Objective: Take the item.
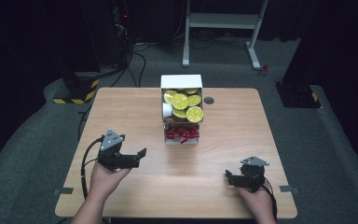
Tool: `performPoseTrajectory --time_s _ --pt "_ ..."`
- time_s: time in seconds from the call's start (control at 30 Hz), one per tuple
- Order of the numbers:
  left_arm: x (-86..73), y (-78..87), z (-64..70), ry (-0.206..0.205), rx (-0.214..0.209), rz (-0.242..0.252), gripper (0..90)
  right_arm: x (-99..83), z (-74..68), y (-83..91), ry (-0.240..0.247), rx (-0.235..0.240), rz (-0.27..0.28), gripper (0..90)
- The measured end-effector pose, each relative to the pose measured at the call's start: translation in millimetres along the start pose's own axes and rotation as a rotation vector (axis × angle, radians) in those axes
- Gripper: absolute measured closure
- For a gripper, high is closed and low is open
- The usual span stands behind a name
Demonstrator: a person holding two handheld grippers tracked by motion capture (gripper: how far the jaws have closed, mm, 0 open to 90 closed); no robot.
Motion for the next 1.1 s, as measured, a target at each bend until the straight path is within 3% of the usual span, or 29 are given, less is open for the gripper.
performPoseTrajectory --time_s 0.33,0.77,1.1 --pt "20.3 -6.1 11.7 -0.02 -0.034 0.04 4.0 -0.1 -0.1 0.1 -0.003 0.0 -0.001 7.7" --pt "55.7 -11.2 20.5 -0.059 -0.047 0.079 4.1 -0.2 0.1 0.2 -0.001 0.002 0.0 7.7" --pt "72.0 -16.7 28.3 -0.049 -0.075 0.109 4.3 -0.5 -0.3 0.5 -0.005 -0.002 0.001 7.8"
Point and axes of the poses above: each handheld gripper's, and its own axes: y roughly backward along the jaws, x roughly out of its top, z roughly to its right, the point moved 9 cm from there along -y, roughly forward along the jaws, and after that the axes turned 10 degrees about -y, right-handed, at the moved point
